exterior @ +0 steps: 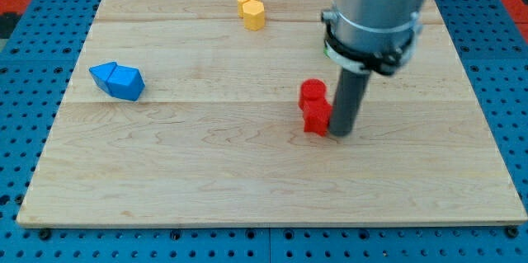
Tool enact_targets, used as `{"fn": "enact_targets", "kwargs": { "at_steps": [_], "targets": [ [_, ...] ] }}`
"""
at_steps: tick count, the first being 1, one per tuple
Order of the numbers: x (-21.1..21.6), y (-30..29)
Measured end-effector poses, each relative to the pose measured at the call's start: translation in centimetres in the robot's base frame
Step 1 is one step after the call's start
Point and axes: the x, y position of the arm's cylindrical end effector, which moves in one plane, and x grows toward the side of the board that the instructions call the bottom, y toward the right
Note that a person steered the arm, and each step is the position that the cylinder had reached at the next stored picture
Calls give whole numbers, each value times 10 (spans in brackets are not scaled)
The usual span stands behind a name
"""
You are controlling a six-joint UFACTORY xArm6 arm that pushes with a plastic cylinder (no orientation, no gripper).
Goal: Separate blue cube and blue triangle
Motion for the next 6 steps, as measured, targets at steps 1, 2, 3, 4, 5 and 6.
{"fn": "enact_targets", "kwargs": {
  "at_steps": [1,2,3,4,5,6],
  "targets": [
    [-38,-16],
    [10,-17],
    [37,-99],
    [23,-224],
    [-33,-300],
    [-78,-332]
  ]
}}
